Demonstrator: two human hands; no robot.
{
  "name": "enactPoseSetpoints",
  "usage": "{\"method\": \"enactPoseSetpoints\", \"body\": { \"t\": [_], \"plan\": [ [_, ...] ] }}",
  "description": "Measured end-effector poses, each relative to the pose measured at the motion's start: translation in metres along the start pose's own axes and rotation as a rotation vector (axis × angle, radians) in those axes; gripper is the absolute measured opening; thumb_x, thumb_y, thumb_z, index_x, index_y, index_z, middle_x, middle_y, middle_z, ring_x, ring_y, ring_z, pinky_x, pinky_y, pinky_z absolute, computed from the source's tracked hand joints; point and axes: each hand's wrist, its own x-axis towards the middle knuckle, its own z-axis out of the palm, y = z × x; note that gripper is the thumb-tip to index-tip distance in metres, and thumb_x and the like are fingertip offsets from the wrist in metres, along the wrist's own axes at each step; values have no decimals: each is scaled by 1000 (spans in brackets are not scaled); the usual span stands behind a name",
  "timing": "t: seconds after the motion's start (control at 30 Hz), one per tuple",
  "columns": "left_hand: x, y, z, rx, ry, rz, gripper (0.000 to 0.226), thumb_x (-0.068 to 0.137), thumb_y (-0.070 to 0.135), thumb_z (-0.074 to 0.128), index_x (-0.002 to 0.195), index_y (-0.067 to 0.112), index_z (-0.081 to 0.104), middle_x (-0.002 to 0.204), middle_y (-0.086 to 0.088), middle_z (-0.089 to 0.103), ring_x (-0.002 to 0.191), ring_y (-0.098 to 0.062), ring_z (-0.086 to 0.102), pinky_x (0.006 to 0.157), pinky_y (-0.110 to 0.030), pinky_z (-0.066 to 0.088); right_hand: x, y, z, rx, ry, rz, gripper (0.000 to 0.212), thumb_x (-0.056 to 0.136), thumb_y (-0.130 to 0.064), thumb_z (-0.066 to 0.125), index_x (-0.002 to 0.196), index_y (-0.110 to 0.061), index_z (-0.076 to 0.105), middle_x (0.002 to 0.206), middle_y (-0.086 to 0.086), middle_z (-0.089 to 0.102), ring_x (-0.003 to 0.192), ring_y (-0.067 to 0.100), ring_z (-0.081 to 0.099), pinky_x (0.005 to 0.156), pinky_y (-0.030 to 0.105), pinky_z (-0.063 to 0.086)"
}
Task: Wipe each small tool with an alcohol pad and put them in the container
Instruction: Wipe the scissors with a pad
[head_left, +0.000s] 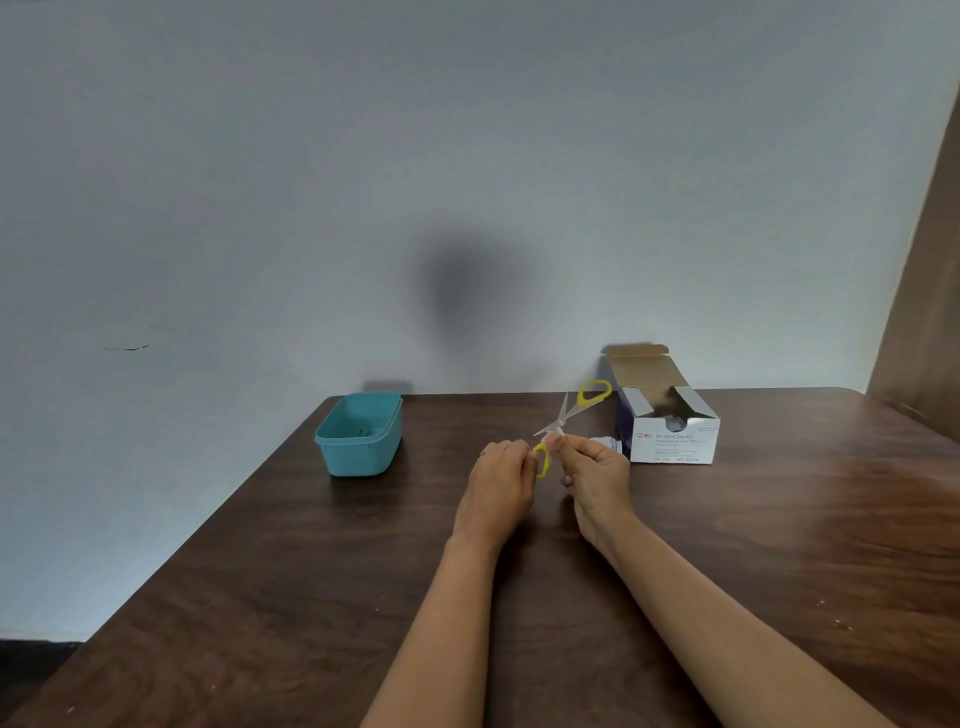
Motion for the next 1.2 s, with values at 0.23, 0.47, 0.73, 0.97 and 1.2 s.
{"method": "enactPoseSetpoints", "body": {
  "t": [0.23,0.47,0.73,0.97,1.2],
  "plan": [
    [-1,8,3,-62,-30,56,35,96,27,42,71,3,52,67,-8,51,64,-21,43,60,-29,28,4,-9,-2,32,144,-1,11,81,-11,74,85,-1,72,40,-14,47,42,2,31,41,13,31],
    [-2,6,-2,-175,19,-7,35,95,30,49,70,5,56,64,-6,55,60,-17,49,58,-35,39,5,-11,3,49,74,152,12,80,-21,76,78,-10,71,50,-3,34,41,7,25,38,18,23],
    [-2,10,-1,-180,-20,-8,38,95,32,49,68,6,53,63,-6,53,59,-17,46,57,-38,39,4,-12,6,107,175,153,11,81,-21,74,82,-10,73,48,-5,36,44,9,24,38,17,24],
    [-1,3,0,-183,54,-88,34,96,30,51,68,11,52,61,2,50,58,-13,46,56,-34,38,4,-15,4,-30,-2,200,12,83,-20,73,82,-9,70,54,-2,36,39,4,28,36,15,23],
    [-2,8,-1,-154,-7,-48,37,97,31,48,70,6,51,65,-5,53,60,-19,48,58,-40,40,2,-19,12,161,184,230,18,84,-19,72,69,-15,62,56,-3,33,34,2,26,33,15,20]
  ]
}}
